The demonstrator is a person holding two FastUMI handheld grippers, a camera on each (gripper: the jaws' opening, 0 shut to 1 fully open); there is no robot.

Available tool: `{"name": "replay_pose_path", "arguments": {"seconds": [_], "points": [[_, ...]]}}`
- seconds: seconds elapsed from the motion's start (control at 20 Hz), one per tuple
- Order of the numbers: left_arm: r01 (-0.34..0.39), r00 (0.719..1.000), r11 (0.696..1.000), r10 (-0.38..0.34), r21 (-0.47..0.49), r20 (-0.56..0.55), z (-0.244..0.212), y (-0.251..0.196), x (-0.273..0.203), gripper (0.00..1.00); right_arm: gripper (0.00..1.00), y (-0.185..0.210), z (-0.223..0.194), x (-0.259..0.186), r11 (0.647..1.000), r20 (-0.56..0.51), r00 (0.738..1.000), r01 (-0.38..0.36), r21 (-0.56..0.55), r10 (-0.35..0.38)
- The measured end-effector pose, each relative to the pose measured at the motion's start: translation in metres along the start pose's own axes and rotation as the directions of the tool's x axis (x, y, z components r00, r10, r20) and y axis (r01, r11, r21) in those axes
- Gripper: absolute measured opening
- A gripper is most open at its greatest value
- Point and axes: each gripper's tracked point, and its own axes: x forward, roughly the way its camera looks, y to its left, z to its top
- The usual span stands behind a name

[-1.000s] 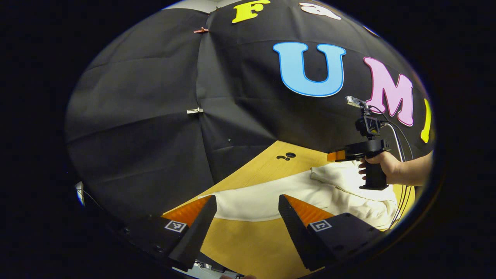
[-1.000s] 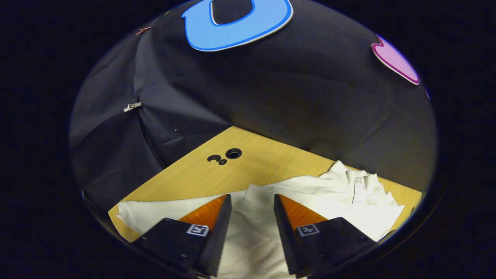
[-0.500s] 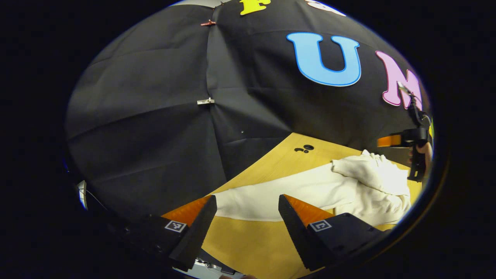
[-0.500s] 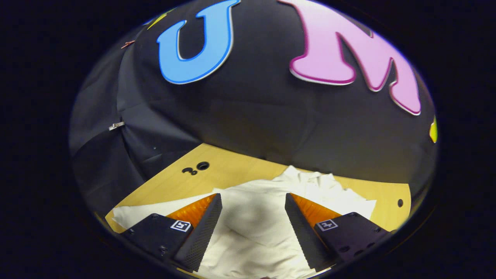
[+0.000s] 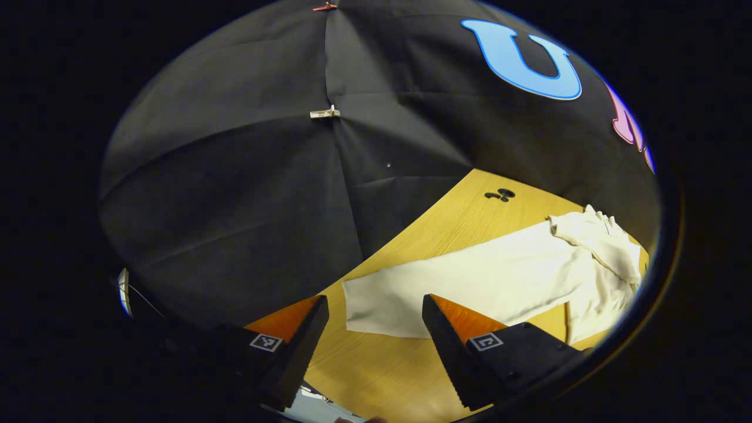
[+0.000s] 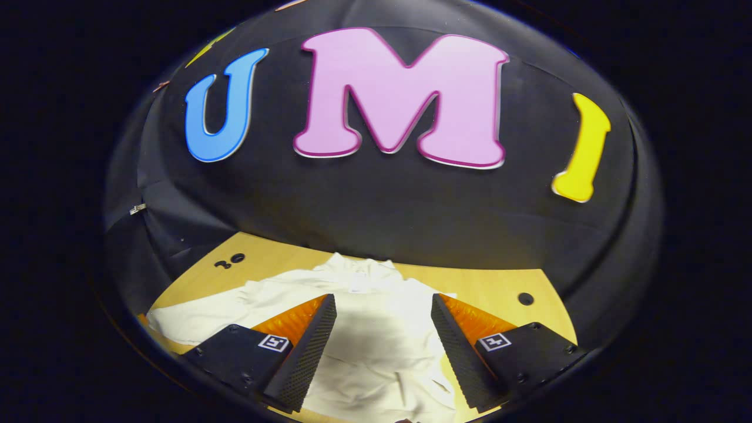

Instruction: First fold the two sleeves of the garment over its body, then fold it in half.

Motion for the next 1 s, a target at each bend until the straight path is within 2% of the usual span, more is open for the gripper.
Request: {"name": "replay_pose_path", "arguments": {"seconds": [0.2, 0.45, 0.6, 0.65, 0.7, 0.75, 0.8, 0.9, 0.95, 1.0], "points": [[0.010, 0.999, 1.000, -0.010, -0.006, -0.053, -0.017, 0.005, 0.028, 0.99, 0.99, -0.067, -0.015, -0.045, 0.992, -0.005, 0.993, 0.119, 0.033, -0.119], [0.032, 0.990, 0.996, -0.043, -0.077, -0.137, -0.040, 0.005, 0.048, 0.99, 0.99, -0.128, -0.049, -0.113, 0.968, -0.043, 0.972, 0.234, 0.094, -0.231], [0.063, 0.990, 0.998, -0.062, 0.001, -0.124, -0.041, -0.002, 0.052, 0.98, 0.99, -0.154, -0.066, -0.143, 0.948, -0.057, 0.956, 0.294, 0.121, -0.289], [0.078, 0.988, 0.997, -0.076, 0.005, -0.131, -0.041, -0.006, 0.054, 1.00, 0.99, -0.160, -0.071, -0.151, 0.942, -0.061, 0.951, 0.309, 0.133, -0.303], [0.082, 0.988, 0.997, -0.080, 0.009, -0.130, -0.039, -0.008, 0.054, 0.96, 0.99, -0.165, -0.077, -0.159, 0.935, -0.066, 0.947, 0.321, 0.148, -0.315], [0.093, 0.986, 0.996, -0.091, 0.009, -0.137, -0.037, -0.011, 0.056, 0.97, 0.99, -0.171, -0.083, -0.168, 0.929, -0.070, 0.943, 0.332, 0.165, -0.325], [0.101, 0.986, 0.995, -0.097, 0.019, -0.136, -0.036, -0.013, 0.057, 0.90, 0.99, -0.175, -0.088, -0.175, 0.922, -0.076, 0.940, 0.342, 0.180, -0.334], [0.123, 0.983, 0.992, -0.117, 0.034, -0.145, -0.036, -0.020, 0.057, 0.82, 0.99, -0.182, -0.101, -0.185, 0.913, -0.087, 0.934, 0.357, 0.198, -0.346], [0.128, 0.981, 0.991, -0.120, 0.042, -0.151, -0.037, -0.021, 0.058, 0.73, 0.99, -0.186, -0.106, -0.190, 0.910, -0.093, 0.931, 0.364, 0.197, -0.353], [0.162, 0.976, 0.986, -0.154, 0.041, -0.152, -0.036, -0.030, 0.057, 0.66, 0.99, -0.190, -0.110, -0.193, 0.908, -0.095, 0.928, 0.372, 0.193, -0.360]]}}
